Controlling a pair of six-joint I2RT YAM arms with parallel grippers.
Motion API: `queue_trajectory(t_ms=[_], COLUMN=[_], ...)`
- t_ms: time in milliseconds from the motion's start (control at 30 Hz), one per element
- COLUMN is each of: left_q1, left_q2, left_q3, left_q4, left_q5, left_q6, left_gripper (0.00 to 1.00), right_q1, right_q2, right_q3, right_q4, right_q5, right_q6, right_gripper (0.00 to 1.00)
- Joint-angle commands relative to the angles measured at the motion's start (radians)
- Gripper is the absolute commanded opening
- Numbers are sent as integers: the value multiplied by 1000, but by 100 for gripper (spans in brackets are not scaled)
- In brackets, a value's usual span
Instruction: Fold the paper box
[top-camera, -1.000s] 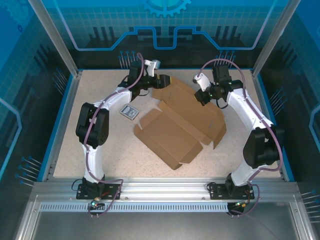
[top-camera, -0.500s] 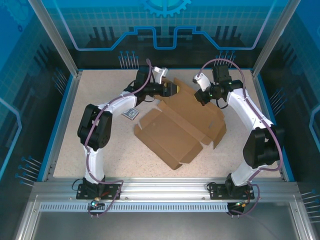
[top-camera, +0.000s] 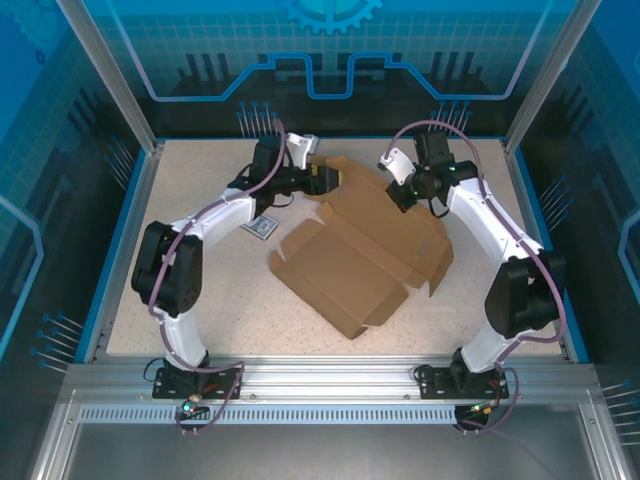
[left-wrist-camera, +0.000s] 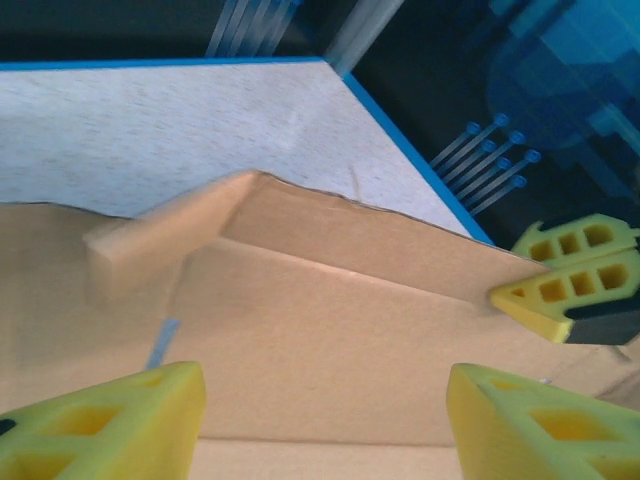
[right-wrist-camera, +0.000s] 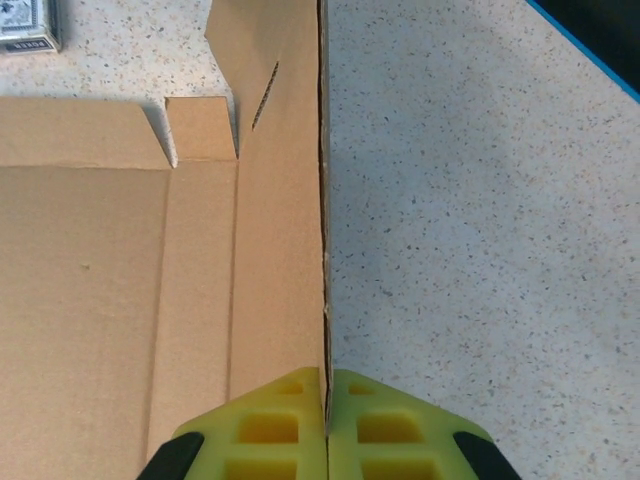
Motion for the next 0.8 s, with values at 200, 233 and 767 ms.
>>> queue_trajectory(t_ms=[200, 233, 767], left_q1=[57, 69, 227], left_q2=[-162, -168, 3], left_q3=[-131, -139, -8], left_q4=[-39, -35, -109], left_q5=[-299, -307, -303], left_q6=[-24, -35, -101], left_gripper=[71, 71, 69], right_q1=[102, 108, 174], right_q2=[-80, -85, -163], right_q3=[-12, -17, -240], right_q4=[66, 75, 336], right_q5=[211, 225, 387], right_q6=[-135, -146, -351], right_gripper=[0, 0, 0])
